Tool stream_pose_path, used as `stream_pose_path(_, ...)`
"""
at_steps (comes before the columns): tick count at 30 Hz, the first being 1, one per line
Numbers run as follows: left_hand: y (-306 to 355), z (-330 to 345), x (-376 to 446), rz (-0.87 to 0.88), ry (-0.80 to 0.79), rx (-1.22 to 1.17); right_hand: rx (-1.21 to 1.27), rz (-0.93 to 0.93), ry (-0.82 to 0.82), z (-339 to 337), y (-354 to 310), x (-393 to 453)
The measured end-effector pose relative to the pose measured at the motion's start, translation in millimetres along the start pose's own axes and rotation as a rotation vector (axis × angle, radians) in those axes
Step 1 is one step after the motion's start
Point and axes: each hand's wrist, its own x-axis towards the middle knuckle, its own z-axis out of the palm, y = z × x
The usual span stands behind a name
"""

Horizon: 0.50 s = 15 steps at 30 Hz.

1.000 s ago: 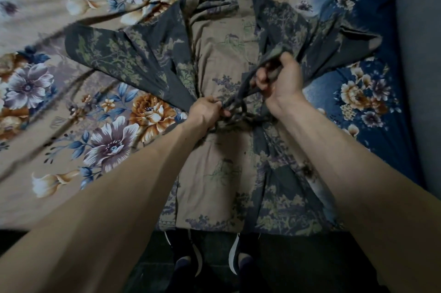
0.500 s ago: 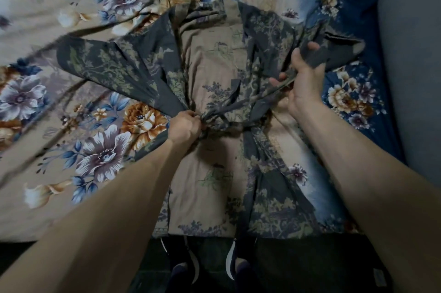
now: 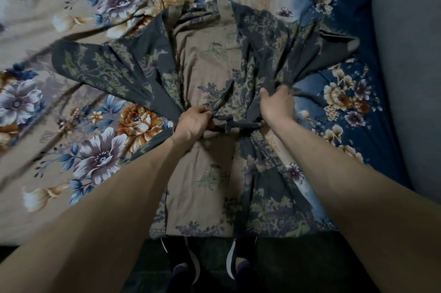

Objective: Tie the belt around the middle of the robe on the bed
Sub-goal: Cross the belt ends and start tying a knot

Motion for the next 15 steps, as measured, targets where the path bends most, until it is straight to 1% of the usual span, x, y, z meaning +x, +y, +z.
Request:
stream_pose_path(1, 1, 0, 0, 0.009, 0.0, 0.006, 0.002, 0.046, -0.072, 5, 2, -4)
stream_pose_path(2, 3, -1, 0, 0.014, 0.004, 0.007, 0.039, 0.112, -0.2, 12, 4, -9)
stream_pose_path(4, 4, -3, 0, 0.017, 0.011, -0.003, 0.174, 0.302, -0.527, 25, 4, -25)
stream_pose_path(5, 6, -4, -1, 0.031, 0.009, -0.002, 0.262, 0.381, -0.618, 31, 2, -31)
stream_pose_path(6, 8, -5, -3, 0.061, -0.003, 0.012, 0.364, 0.426, -0.628, 39, 1, -34)
stream_pose_path(7, 10, -6, -5, 0.102, -0.025, 0.044, 0.461, 0.445, -0.575, 45, 0, -33)
stream_pose_path(9, 14, -11, -8, 0.206, -0.059, 0.164, 0.575, 0.447, -0.384, 55, -2, -28)
stream_pose_path(11, 15, -18, -9, 0.329, -0.04, 0.349, 0.621, 0.401, -0.253, 58, -6, -24)
stream_pose_path(13, 12, -25, -9, 0.453, 0.035, 0.6, 0.788, 0.347, -0.191, 59, -8, -22)
stream_pose_path(15, 5, -32, -10, 0.539, 0.116, 0.814, 1.062, 0.367, -0.217, 56, -13, -26)
